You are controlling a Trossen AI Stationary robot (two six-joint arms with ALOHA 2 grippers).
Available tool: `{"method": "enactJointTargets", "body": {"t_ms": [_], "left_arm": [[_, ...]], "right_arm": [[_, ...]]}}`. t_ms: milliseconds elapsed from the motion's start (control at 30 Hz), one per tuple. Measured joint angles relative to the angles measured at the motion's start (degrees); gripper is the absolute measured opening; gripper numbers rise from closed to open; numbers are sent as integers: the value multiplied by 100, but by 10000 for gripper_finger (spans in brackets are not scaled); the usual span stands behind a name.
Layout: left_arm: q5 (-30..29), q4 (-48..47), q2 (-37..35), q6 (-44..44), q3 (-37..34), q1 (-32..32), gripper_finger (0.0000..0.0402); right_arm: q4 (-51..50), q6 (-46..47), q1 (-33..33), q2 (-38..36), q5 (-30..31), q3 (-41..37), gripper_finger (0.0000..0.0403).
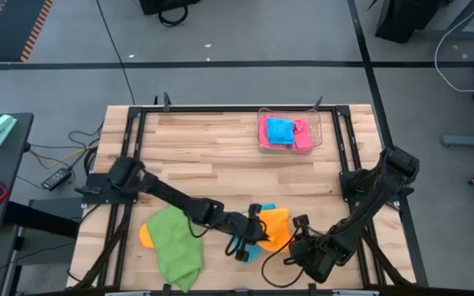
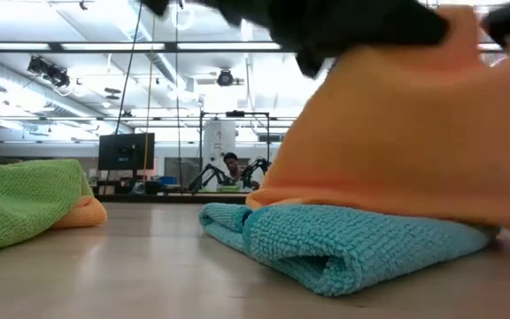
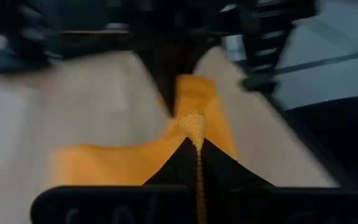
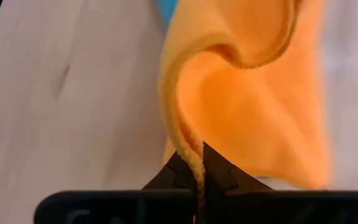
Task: Fold microfiber towels
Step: Fold the right yellow towel
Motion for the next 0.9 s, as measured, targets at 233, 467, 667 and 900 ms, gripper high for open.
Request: {"method": "enactJointTargets", "body": {"t_ms": [233,467,667,900], "left_arm": [[-779,-557,-722,455,1,-35,8],[-1602,-997,-1137,927,-8,-258,7],[-1970,-1004,-1639,1123,-8,-226,16],[-1971,-978,-2144,1544,-8,-128,7]], "right_arm": [[-523,-221,-213,-927,282,0,8],[-710,-521,-281,-1844,279,0,8],[-724,-684,-540,-2558,-362,2,8],[-1560,-441,-989,-2817,-994,524,8]]}}
